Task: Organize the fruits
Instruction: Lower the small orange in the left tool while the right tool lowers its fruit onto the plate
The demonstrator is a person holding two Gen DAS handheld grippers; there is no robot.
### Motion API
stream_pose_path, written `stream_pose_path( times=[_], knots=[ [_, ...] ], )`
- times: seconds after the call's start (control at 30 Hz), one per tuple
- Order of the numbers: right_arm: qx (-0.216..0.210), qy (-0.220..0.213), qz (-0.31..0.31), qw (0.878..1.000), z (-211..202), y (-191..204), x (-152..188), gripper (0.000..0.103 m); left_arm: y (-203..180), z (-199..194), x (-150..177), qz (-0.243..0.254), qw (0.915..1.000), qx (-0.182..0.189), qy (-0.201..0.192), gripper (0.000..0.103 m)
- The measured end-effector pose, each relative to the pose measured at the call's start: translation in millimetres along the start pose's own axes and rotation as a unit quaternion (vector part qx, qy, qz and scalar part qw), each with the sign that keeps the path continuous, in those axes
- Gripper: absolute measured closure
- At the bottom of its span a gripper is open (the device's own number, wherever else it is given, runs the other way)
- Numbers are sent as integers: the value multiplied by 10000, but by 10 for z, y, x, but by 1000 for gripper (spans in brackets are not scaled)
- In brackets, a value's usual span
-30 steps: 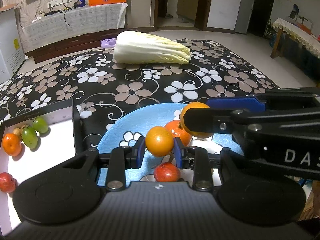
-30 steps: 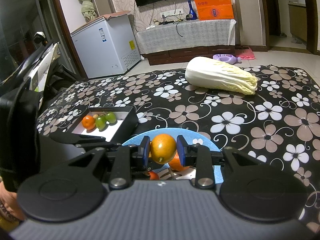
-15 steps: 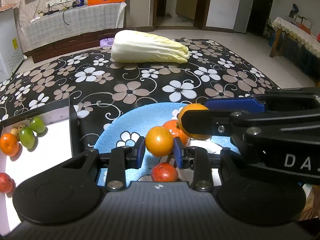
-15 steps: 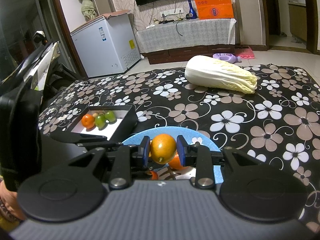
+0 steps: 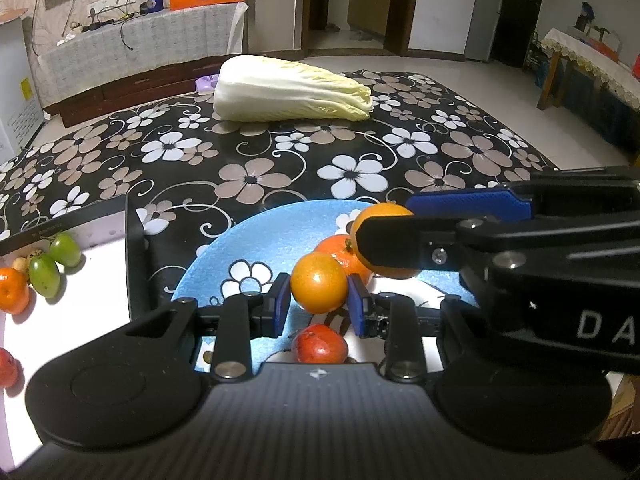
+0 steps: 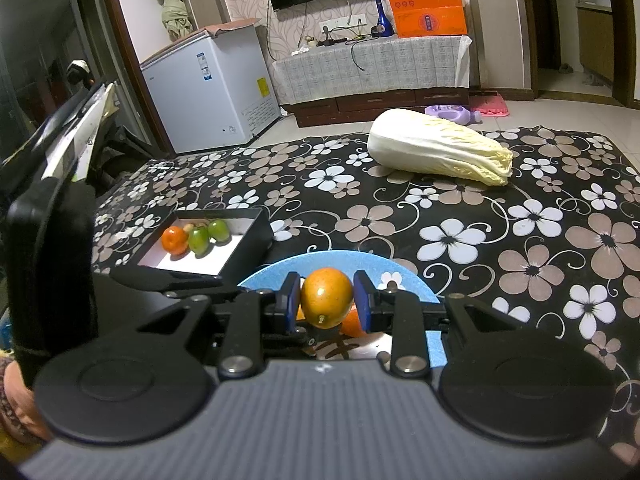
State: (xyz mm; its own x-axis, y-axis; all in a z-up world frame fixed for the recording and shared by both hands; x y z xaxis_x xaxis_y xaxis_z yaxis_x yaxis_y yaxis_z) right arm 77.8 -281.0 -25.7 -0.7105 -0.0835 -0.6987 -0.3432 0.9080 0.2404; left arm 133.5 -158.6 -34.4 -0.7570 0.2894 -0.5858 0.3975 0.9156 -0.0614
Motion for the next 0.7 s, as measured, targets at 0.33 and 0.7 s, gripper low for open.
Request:
stream_pose_path(
  times=[0.33,0.7],
  knots=[
    [50,-4,47,10000,-17,-40,11,71,-72,-49,2,104,9998,150,-128,68],
    [52,16,50,10000,-13,-38,12,71,-45,-75,-5,67,9997,154,-149,66]
  ],
)
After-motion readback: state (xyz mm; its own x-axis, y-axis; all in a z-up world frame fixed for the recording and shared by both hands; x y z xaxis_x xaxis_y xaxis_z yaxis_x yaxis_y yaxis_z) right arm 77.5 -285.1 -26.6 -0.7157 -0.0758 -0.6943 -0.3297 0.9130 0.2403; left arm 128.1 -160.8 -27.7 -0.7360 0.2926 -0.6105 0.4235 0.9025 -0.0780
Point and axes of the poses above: each gripper's, at about its wrist camera, not at the fingertips, and z roughly the way its jaws point, y to its left, x to its underside, the point moved 3 cm from there along z, roughly the way its jaws point, and after that the axes turned 9 degrees about y, right-handed, at the moved point
